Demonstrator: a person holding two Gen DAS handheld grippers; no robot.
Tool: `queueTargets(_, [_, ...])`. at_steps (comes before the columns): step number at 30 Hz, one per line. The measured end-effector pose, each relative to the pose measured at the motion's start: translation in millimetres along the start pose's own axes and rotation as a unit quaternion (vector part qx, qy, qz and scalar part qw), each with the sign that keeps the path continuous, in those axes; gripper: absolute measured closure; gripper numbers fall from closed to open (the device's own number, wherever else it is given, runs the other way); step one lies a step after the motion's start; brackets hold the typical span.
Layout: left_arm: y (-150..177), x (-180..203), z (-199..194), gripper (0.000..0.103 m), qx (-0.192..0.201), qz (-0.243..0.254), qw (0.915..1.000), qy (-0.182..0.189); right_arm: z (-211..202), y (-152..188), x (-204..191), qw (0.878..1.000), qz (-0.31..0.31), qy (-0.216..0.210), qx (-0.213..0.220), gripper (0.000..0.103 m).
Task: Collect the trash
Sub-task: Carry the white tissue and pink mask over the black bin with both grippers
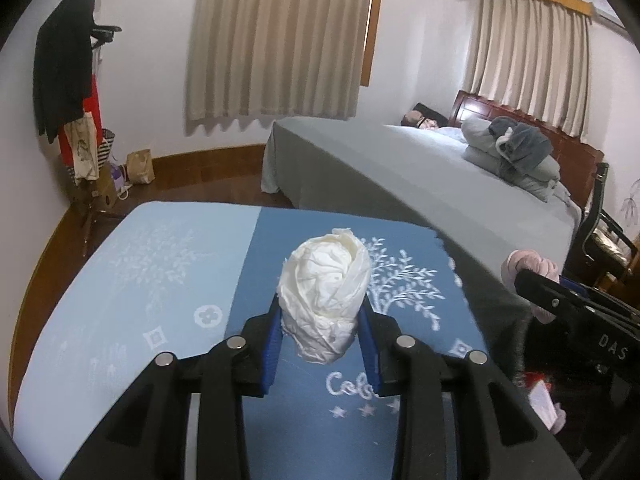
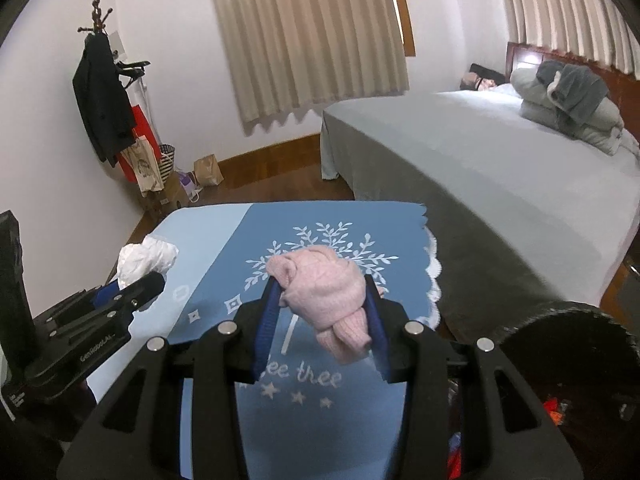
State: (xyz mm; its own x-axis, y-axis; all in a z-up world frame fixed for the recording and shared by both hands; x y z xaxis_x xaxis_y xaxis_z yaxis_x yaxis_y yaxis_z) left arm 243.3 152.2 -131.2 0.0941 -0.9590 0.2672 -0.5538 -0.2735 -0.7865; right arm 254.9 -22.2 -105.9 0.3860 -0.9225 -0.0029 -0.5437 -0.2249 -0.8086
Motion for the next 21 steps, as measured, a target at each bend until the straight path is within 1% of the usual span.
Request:
queueTargets(10, [12, 35, -35, 0.069, 0.01, 0.017, 0.9996, 0.021, -62, 10, 16, 1.0, 0.003, 0.014, 0.023, 0.064])
queueTargets(21, [28, 88, -72, 0.069, 0.016, 0.044, 0.997, 0.062, -123, 25, 40, 0.998, 0.009, 0.042, 0.044, 0.064])
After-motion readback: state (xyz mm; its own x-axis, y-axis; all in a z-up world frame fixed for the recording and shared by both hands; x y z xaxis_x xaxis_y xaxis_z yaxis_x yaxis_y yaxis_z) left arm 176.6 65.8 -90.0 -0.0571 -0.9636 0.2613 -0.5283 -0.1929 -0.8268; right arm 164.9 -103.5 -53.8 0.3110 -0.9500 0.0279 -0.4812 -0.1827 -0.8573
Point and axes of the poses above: each gripper's, at about its wrist camera, not at the fingertips, and z roughly the way its jaws point, x to its right, y to its underside, the point moved 8 cm from there along z, roughly the way its jaws point, and after that the axes turned 10 degrees about -z, right-handed, at the moved point
